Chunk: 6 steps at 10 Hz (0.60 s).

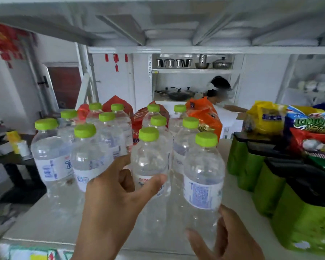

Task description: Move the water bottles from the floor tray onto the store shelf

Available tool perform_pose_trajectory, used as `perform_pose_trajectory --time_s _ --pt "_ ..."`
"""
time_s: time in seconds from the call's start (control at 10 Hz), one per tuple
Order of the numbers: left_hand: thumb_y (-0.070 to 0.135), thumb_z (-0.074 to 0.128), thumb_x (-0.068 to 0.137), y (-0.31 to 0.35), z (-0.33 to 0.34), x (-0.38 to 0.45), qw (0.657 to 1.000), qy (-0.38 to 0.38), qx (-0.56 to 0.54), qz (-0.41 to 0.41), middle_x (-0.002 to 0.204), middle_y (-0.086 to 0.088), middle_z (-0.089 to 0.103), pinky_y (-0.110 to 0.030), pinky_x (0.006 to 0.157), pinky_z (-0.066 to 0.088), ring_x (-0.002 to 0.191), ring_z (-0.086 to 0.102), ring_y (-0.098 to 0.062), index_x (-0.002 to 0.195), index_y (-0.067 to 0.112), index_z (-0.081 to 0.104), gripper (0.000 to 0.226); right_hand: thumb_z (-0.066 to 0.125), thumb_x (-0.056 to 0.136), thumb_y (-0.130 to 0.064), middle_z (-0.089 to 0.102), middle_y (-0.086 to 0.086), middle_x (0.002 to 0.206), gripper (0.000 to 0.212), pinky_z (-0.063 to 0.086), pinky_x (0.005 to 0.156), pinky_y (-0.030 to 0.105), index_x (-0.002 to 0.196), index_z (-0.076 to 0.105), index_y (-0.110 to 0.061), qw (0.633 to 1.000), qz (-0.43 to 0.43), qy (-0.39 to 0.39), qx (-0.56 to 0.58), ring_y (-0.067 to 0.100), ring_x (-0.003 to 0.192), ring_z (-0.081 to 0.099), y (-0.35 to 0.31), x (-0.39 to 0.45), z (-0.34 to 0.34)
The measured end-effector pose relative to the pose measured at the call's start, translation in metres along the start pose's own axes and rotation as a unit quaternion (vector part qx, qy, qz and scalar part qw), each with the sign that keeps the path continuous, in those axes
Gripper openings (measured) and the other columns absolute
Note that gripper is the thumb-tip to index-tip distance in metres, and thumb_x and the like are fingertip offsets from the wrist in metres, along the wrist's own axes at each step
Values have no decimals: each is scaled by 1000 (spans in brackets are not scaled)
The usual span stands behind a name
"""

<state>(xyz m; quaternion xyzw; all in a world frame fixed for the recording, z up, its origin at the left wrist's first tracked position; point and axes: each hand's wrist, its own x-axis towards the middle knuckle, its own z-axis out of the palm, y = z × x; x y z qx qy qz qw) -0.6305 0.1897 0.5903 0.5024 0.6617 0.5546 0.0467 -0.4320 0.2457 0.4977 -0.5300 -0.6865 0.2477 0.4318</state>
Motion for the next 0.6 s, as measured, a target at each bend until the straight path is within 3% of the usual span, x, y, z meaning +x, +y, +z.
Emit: perform_pose_trajectory --time_s 0.1,0.2,0.3,0.4,0.5,0.6 --pt "73 68 52 -16 5 -11 999 -2 11 32 43 2 41 -24 49 53 37 44 -12 108 37 68 67 37 27 -111 51 -8 64 104 42 53 6 117 37 -59 999 5 0 -33 -7 71 59 -11 -6 3" --pt "70 63 52 -33 7 -23 996 -68 24 59 39 7 43 -3 53 42 41 50 -6 109 28 72 71 54 45 -101 46 -13 55 91 38 51 -1 119 50 -48 998 -11 39 -45 -7 58 56 -14 -13 9" --pt "64 63 59 -54 7 -32 990 -124 -2 74 35 8 42 2 49 37 37 48 -4 106 30 70 58 60 50 -94 45 -12 62 96 40 58 0 126 62 -35 997 12 40 -62 -14 67 57 -17 -15 22" --pt "55 65 61 -77 16 -37 986 -131 -68 80 32 16 28 4 42 27 29 27 4 114 33 64 57 53 55 -98 45 -14 66 96 37 55 -4 129 65 -38 997 11 35 -75 -15 63 55 -18 -13 28" --pt "50 64 65 -96 20 -42 980 -151 -87 99 33 12 35 5 44 28 30 31 4 123 33 60 60 63 53 -85 53 -19 89 85 39 56 -2 123 69 -38 994 30 57 -83 -6 59 56 -18 -17 32" --pt "50 59 69 -98 18 -51 982 -133 -55 119 35 12 43 3 51 37 41 51 -3 114 21 71 55 67 52 -74 56 -16 94 94 42 59 1 137 62 -35 992 10 106 -63 3 63 60 -7 -25 39"
